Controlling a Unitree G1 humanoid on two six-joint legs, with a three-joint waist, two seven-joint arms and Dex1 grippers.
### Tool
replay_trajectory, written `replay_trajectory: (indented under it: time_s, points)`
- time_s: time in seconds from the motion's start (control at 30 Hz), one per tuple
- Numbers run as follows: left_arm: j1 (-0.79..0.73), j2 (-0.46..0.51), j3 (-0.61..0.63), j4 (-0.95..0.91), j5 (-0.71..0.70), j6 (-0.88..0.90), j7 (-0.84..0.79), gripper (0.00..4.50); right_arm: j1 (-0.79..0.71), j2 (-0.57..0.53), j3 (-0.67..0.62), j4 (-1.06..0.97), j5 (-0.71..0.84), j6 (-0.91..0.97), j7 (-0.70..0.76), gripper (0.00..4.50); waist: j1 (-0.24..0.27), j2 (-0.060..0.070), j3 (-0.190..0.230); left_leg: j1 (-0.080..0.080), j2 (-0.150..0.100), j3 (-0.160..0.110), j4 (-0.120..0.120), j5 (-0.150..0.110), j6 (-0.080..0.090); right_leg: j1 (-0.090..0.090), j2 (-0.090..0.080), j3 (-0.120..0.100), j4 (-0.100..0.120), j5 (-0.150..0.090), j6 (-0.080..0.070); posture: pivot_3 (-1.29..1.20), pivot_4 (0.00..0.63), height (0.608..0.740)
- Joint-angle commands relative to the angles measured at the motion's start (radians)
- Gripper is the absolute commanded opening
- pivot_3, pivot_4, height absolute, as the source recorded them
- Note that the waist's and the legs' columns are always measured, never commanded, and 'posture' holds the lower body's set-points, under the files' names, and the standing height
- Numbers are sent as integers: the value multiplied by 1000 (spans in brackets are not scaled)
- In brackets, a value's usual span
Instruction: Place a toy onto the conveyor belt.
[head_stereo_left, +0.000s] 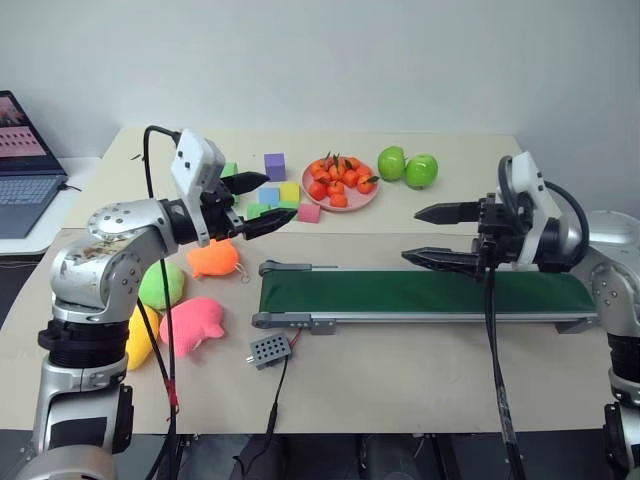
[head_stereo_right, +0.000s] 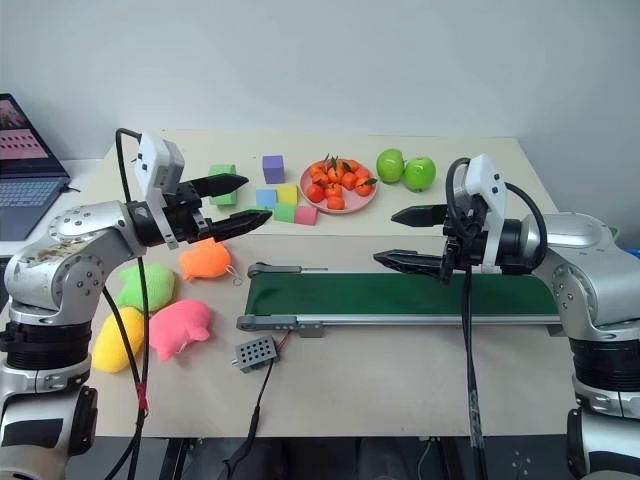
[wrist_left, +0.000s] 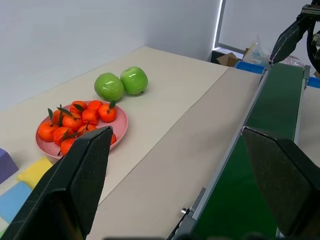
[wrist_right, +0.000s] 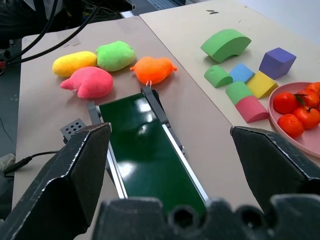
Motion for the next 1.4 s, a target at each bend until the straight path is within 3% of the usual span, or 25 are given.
replay_trajectory:
  time_s: [0.03,0.43,0.77,0.87,1.07,1.27,1.4]
  points:
    - [-13,2,35,-13,-25,-11,1,4383,0,1,-26,-28,0,-26,-4,4500,0,0,0,0,0,0,0,0,0,0,0,0,0,0,0,0,150,738]
    - [107,73,185,83,54,-41,129,4383,-27,8,17,14,-40,-48,26,4500,-4,0,0,1,0,0,0,0,0,0,0,0,0,0,0,0,150,738]
    - [411,105,445,100,116,-151,236,4383,-81,42,81,92,-70,-71,82,4500,-6,0,0,1,1,1,-1,0,0,-1,0,0,0,0,0,0,150,738]
    - [587,87,574,30,-18,-75,138,4383,-100,54,105,121,-83,-81,114,4500,-10,1,0,2,1,2,-2,0,0,-1,0,0,0,0,0,0,150,738]
    - [713,64,869,93,-271,157,183,4383,-137,73,144,197,-121,-112,161,4500,2,0,1,2,2,0,-2,0,-1,-2,0,-2,0,0,0,0,150,738]
    - [843,-21,998,139,-468,332,228,4383,-165,113,133,214,-100,-176,244,4500,-4,0,0,4,2,1,-2,0,-1,-1,0,-1,0,0,-1,0,150,738]
    - [931,-37,991,172,-506,363,203,4383,-170,138,102,187,-64,-198,271,4500,-3,0,0,4,2,0,-2,2,-4,-1,0,-1,1,-1,-2,0,150,738]
